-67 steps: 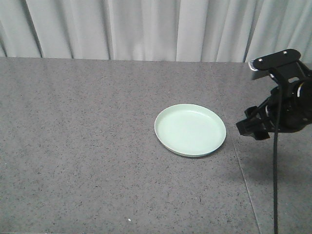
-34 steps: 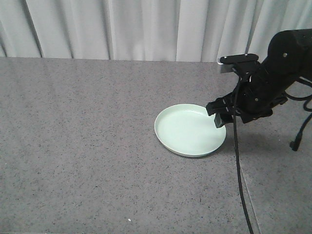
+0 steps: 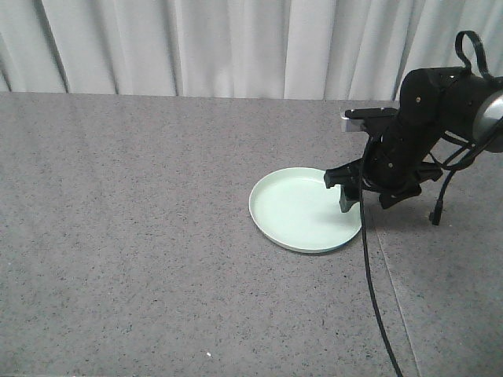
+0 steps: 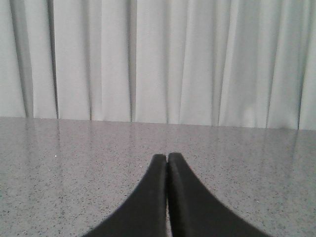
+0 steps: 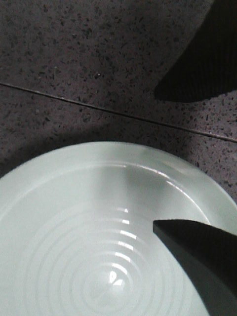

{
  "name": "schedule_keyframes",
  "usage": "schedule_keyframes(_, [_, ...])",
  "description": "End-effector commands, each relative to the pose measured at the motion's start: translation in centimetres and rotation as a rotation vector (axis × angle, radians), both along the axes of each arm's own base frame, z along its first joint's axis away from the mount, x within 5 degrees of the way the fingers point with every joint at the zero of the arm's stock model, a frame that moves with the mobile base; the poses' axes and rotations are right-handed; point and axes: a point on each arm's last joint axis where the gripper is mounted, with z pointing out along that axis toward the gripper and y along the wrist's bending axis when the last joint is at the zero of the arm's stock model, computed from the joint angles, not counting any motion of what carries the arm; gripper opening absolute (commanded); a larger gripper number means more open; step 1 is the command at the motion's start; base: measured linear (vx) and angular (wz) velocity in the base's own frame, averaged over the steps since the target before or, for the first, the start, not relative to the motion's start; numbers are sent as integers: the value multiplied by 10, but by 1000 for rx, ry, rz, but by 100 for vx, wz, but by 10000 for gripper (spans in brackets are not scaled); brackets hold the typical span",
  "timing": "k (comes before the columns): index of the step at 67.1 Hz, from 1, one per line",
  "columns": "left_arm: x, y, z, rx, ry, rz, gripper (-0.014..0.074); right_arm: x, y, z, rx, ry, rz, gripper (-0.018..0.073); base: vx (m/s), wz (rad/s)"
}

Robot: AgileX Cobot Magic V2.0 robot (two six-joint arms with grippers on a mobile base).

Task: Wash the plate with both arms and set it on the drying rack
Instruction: 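Move the right gripper down to the rim of the pale green plate, then close the right gripper on the plate rim and lift it up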

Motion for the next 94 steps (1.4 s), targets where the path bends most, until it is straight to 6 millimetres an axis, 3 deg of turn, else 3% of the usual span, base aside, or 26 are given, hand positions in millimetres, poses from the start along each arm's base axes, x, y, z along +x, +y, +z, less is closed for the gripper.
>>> schedule_keyframes(1, [-4,0,17,-7,-115,0,-6,3,-3,24,15,-101,-2,491,0,0])
schedule_keyframes(25, [-4,0,17,-7,-115,0,-6,13,2,3,48,-81,-5,377,0,0])
schedule_keyframes(54, [-4,0,17,-7,-115,0,-6,13,2,2,44,-79,4,-9,0,0])
schedule_keyframes(63, [-4,0,17,-7,-115,0,-6,11,2,3,45,-76,4,-8,0,0])
schedule_keyframes(79, [-4,0,17,-7,-115,0,-6,-5,1,38,64,-111,8,-4,0,0])
schedule_keyframes(87, [-4,0,17,-7,-115,0,-6,-20,2,61,108,-143,36,-3,0,0])
schedule_keyframes(94, [-4,0,17,-7,-115,0,-6,-37,3,69,159,-177,62,-3,0,0])
